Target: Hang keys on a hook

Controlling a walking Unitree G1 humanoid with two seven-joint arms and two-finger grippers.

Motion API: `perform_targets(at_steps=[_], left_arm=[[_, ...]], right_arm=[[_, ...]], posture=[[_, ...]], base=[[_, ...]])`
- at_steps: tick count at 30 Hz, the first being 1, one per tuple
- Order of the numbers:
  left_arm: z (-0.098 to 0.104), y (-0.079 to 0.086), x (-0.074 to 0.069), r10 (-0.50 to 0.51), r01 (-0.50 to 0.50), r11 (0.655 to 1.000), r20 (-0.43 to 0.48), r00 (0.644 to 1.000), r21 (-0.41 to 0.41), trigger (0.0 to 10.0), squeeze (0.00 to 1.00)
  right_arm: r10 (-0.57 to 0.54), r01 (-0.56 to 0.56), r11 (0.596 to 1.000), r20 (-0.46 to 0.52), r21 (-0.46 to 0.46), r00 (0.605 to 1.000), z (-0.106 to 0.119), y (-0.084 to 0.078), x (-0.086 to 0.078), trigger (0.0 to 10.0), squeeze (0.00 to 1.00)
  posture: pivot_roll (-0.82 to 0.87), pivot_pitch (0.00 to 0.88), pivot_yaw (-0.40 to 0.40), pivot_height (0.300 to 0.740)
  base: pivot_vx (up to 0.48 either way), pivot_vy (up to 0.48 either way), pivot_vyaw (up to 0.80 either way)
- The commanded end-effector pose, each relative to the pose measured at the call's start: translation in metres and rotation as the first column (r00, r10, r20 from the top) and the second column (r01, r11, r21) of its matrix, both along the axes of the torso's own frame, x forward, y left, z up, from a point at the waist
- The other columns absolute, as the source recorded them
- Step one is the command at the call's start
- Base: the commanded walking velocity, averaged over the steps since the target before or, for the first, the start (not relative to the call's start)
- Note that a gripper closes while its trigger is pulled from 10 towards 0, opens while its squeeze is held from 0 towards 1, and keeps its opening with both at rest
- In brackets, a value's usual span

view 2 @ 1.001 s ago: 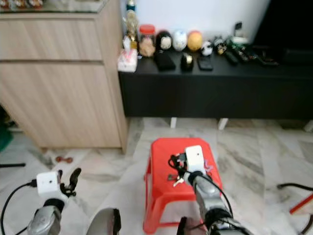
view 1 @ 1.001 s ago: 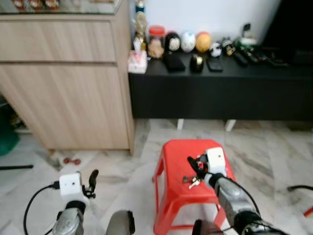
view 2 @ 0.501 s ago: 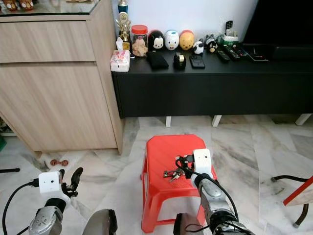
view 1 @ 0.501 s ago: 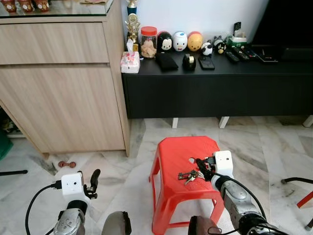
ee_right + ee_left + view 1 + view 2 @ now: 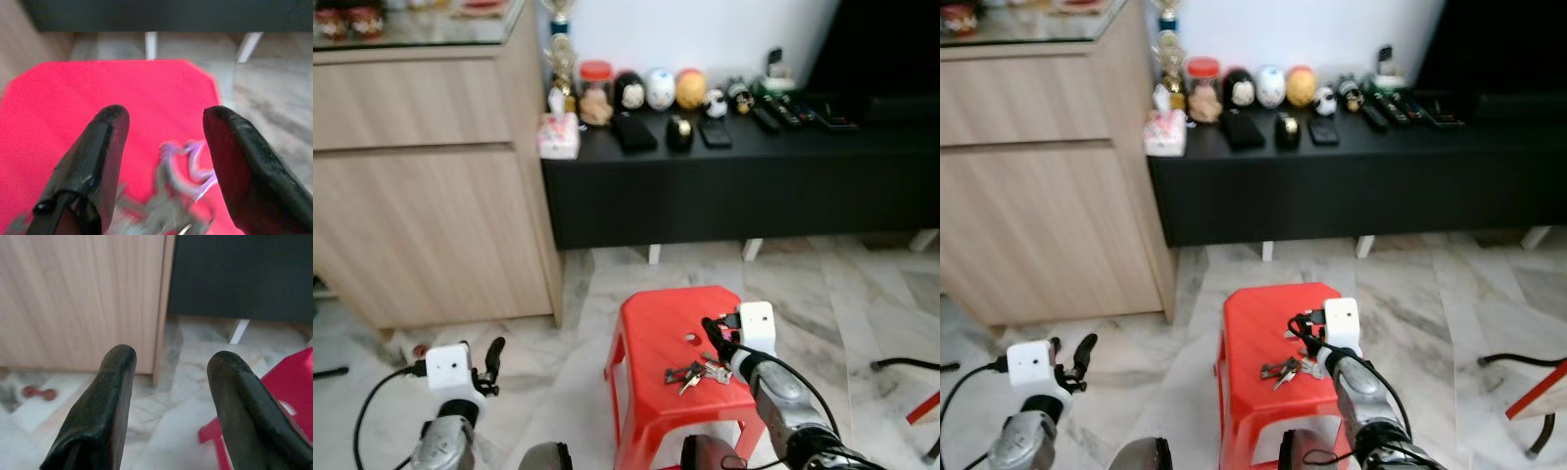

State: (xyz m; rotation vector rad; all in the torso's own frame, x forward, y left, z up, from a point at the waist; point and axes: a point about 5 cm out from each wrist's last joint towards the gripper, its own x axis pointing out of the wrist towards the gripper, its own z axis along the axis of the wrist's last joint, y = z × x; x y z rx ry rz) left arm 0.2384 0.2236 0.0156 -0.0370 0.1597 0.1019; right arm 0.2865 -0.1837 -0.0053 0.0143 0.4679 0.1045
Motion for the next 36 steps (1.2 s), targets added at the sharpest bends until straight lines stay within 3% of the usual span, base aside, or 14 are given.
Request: perform_targets(at_steps=[1, 5, 7, 8, 10, 11, 13, 18, 19, 20, 21, 30, 31, 36], left_arm=[[-0.002, 0.010, -0.007, 0.018, -0.017, 1.000, -0.016, 1.000, 0.021, 10.0, 0.00], [-0.003, 0.010, -0.009, 0.017, -0.016, 1.000, -0.021, 1.000, 0.023, 10.0, 0.00], [-0.004, 0.010, -0.012, 0.015, -0.014, 1.000, -0.029, 0.999, 0.026, 10.0, 0.00], [-0.004, 0.010, -0.012, 0.015, -0.014, 1.000, -0.029, 0.999, 0.026, 10.0, 0.00], [-0.005, 0.010, -0.015, 0.012, -0.011, 1.000, -0.036, 0.999, 0.027, 10.0, 0.00], [-0.005, 0.010, -0.015, 0.012, -0.011, 1.000, -0.038, 0.999, 0.026, 10.0, 0.00], [-0.007, 0.010, -0.018, 0.010, -0.008, 1.000, -0.047, 0.999, 0.026, 10.0, 0.00], [-0.009, 0.009, -0.024, 0.008, -0.007, 1.000, -0.053, 0.999, 0.026, 10.0, 0.00], [-0.009, 0.009, -0.025, 0.008, -0.007, 1.000, -0.055, 0.998, 0.025, 10.0, 0.00], [-0.009, 0.009, -0.025, 0.008, -0.007, 1.000, -0.055, 0.998, 0.025, 10.0, 0.00], [-0.010, 0.009, -0.026, 0.009, -0.008, 1.000, -0.058, 0.998, 0.025, 10.0, 0.00], [-0.009, 0.006, -0.036, 0.011, -0.009, 1.000, -0.064, 0.998, 0.021, 10.0, 0.00], [-0.009, 0.005, -0.038, 0.011, -0.010, 1.000, -0.065, 0.998, 0.019, 10.0, 0.00], [-0.010, 0.000, -0.044, 0.009, -0.009, 1.000, -0.067, 0.998, 0.012, 10.0, 0.00]], right_arm=[[0.022, -0.022, 0.999, 0.015, 0.025, 1.000, 0.003, 0.012, 0.005, 10.0, 0.00], [0.066, -0.066, 0.998, 0.000, 0.024, 0.998, 0.002, 0.015, 0.004, 10.0, 0.00], [0.188, -0.188, 0.982, -0.028, 0.023, 0.982, 0.000, 0.023, 0.002, 10.0, 0.00], [0.188, -0.188, 0.982, -0.028, 0.023, 0.982, 0.000, 0.023, 0.002, 10.0, 0.00], [0.368, -0.367, 0.930, -0.067, 0.016, 0.928, -0.004, 0.035, -0.004, 10.0, 0.00], [0.404, -0.405, 0.914, -0.087, 0.016, 0.910, -0.006, 0.037, -0.006, 10.0, 0.00], [0.449, -0.455, 0.890, -0.139, -0.016, 0.883, -0.010, 0.036, -0.011, 10.0, 0.00], [0.450, -0.454, 0.891, -0.165, 0.011, 0.878, -0.012, 0.035, -0.012, 10.0, 0.00], [0.448, -0.452, 0.892, -0.166, 0.013, 0.879, -0.012, 0.035, -0.011, 10.0, 0.31], [0.448, -0.452, 0.892, -0.166, 0.013, 0.879, -0.012, 0.035, -0.011, 10.0, 0.31], [0.450, -0.454, 0.891, -0.174, 0.022, 0.876, -0.012, 0.036, -0.011, 10.0, 1.00], [0.514, -0.527, 0.850, -0.205, -0.006, 0.833, -0.014, 0.046, -0.013, 10.0, 0.96], [0.520, -0.533, 0.846, -0.208, -0.006, 0.828, -0.015, 0.047, -0.014, 10.0, 0.04], [0.525, -0.536, 0.844, -0.209, 0.005, 0.825, -0.017, 0.049, -0.017, 10.0, 0.00]], posture=[[0.04, 0.000, -0.051, 0.611], [0.04, 0.000, -0.049, 0.611], [0.04, 0.001, -0.047, 0.611], [0.04, 0.001, -0.047, 0.611], [0.03, 0.018, -0.047, 0.611], [0.03, 0.023, -0.047, 0.611], [0.03, 0.034, -0.049, 0.611], [0.04, 0.058, -0.054, 0.611], [0.04, 0.064, -0.055, 0.611], [0.04, 0.064, -0.055, 0.611], [0.04, 0.072, -0.056, 0.611], [0.04, 0.126, -0.071, 0.611], [0.04, 0.138, -0.076, 0.611], [0.04, 0.164, -0.092, 0.611]], base=[[0.000, 0.000, 0.00], [0.000, 0.000, 0.00], [0.000, 0.000, 0.00], [0.000, 0.000, 0.00], [0.000, 0.000, 0.00], [0.000, 0.000, 0.00], [0.000, 0.000, 0.00], [0.000, 0.000, 0.00], [0.000, 0.000, 0.00], [0.000, 0.000, 0.00], [0.000, 0.000, 0.00], [0.000, 0.000, 0.00], [0.000, 0.000, 0.00], [0.000, 0.000, 0.00]])
